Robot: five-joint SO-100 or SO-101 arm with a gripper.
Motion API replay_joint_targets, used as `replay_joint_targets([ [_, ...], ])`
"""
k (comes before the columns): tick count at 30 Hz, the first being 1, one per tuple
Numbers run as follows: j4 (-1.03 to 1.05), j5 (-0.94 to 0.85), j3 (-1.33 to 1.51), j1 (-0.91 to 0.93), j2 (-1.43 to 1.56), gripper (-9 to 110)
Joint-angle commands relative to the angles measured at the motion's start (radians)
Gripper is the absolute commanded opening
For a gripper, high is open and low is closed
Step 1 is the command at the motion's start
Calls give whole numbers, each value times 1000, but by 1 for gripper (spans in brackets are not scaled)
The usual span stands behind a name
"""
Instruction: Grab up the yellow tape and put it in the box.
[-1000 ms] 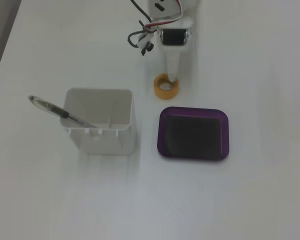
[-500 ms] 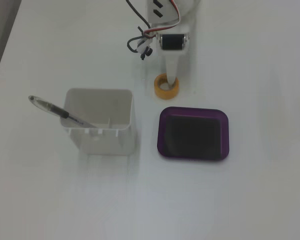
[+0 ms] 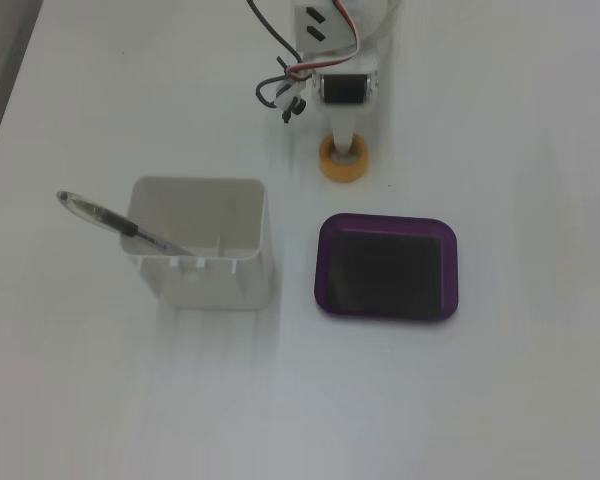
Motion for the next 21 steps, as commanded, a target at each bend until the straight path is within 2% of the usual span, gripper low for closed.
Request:
replay_joint_targets([
  [1,12,3,-20,-18,-15,-1],
  [8,43,15,-21,-31,144,-1],
  [15,186,25,-107,-196,433,-1],
  [21,212,26,-167,-302,505,-1],
])
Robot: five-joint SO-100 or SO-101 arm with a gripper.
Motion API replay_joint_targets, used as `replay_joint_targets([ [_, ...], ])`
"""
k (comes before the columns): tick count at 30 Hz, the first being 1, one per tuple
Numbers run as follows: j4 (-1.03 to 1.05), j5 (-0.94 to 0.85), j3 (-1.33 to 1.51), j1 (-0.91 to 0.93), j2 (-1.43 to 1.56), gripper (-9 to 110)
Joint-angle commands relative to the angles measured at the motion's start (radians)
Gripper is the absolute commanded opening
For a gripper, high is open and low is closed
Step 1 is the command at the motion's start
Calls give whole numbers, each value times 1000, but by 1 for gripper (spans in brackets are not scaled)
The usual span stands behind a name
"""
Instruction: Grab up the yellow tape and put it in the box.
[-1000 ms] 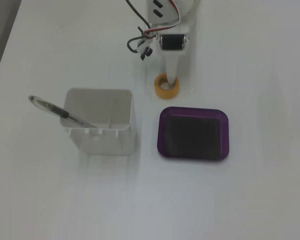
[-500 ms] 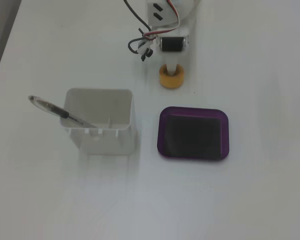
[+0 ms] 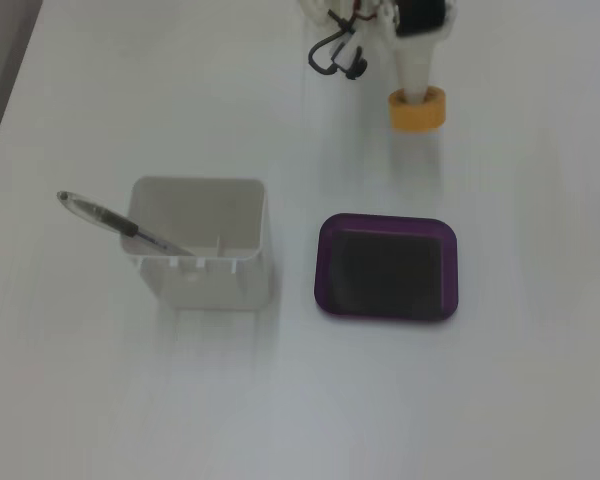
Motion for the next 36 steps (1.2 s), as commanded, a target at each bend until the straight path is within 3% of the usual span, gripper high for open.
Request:
replay_joint_targets([
  [1,5,8,-61,-32,37,-1],
  [8,-123,9,-63,-100,2,-1],
  [16,-341,8,-163,-89,-344,-1],
  [36,-380,0,-617,54,-911,0],
])
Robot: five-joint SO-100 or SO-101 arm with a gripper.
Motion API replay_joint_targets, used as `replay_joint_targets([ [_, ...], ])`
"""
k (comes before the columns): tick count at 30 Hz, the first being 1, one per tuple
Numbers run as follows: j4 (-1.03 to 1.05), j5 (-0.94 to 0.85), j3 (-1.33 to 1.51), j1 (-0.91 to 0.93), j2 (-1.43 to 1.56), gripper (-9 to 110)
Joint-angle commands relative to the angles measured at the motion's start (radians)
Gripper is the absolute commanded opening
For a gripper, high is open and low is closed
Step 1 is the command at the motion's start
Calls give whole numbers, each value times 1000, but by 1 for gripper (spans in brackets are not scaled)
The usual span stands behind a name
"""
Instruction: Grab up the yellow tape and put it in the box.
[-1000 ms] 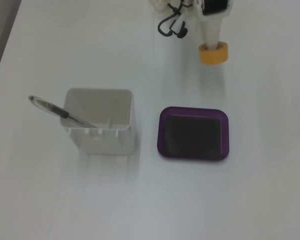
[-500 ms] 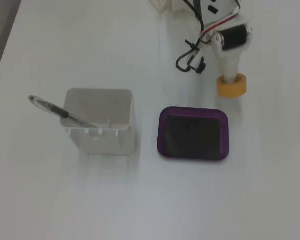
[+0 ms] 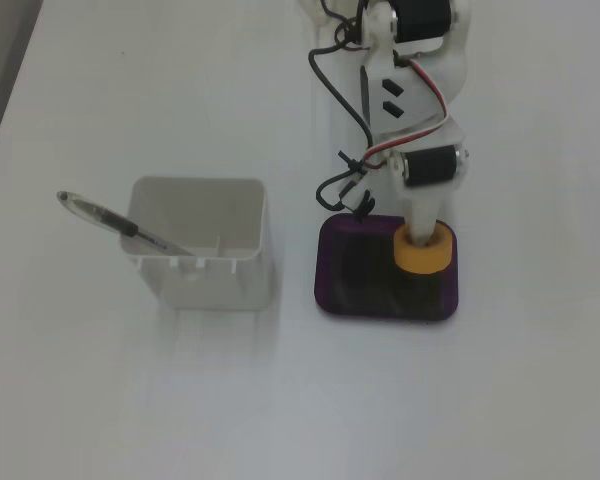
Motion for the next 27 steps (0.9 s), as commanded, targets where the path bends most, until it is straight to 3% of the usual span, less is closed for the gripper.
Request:
replay_joint_targets([
  [1,-6,-3,-78,-2,-26,0],
  [8,-5,-3,-97,2,-100,0],
  [13,5,-2,-98,0,-98,9],
  [20,199,8,-209,-2,5,15],
  [27,434,-3,-324,-14,314,15],
])
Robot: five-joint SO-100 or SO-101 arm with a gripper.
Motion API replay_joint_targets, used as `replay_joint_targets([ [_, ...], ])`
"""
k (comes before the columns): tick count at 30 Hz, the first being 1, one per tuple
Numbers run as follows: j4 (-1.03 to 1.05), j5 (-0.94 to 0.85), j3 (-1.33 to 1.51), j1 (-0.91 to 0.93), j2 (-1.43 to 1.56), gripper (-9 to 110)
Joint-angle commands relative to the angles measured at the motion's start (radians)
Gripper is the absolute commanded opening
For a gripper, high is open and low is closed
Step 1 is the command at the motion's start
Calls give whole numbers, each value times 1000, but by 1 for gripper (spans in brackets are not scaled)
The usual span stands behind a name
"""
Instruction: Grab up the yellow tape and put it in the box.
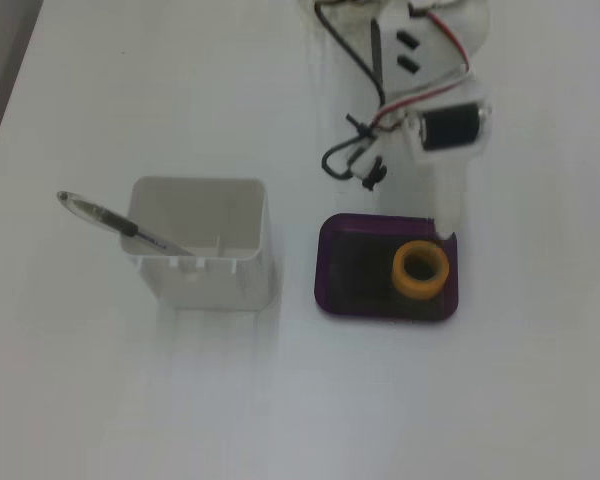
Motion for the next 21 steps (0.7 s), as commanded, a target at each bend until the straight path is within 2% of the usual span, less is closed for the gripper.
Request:
replay_joint_targets([
  [1,124,-3,-72,-2,236,15],
  [6,291,6,17,8,500,14],
  [11,302,6,321,14,764,14],
  [21,75,2,1006,67,1341,14],
])
